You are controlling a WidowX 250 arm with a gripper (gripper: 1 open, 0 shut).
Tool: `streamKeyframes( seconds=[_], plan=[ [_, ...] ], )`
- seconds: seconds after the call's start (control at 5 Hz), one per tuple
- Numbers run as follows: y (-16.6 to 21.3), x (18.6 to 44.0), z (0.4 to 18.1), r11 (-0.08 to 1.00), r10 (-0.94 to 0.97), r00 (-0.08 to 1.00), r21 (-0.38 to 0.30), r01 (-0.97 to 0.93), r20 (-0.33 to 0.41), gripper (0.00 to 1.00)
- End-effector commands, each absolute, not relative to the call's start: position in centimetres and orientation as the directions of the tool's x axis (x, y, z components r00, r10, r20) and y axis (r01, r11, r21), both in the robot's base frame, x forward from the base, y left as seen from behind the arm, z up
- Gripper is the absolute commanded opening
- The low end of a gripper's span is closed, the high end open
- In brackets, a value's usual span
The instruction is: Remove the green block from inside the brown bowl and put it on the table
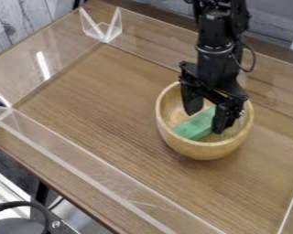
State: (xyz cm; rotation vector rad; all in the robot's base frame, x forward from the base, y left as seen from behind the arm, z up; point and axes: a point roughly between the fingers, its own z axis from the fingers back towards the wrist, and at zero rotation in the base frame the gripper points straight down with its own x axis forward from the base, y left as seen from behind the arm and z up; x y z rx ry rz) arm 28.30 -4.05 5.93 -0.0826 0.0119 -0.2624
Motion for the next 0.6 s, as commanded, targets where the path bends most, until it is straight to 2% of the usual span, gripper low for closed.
streamKeyframes(
  seconds=[0.0, 0.2, 0.4],
  plan=[
    [-3.9, 29.0, 7.2, 0.962, -0.260, 0.964, -0.075, 0.263, 0.053, 0.00],
    [-3.9, 28.9, 7.3, 0.962, -0.258, 0.965, -0.076, 0.262, 0.052, 0.00],
    [-3.7, 29.0, 8.4, 0.963, -0.254, 0.965, -0.072, 0.259, 0.064, 0.00]
  ],
)
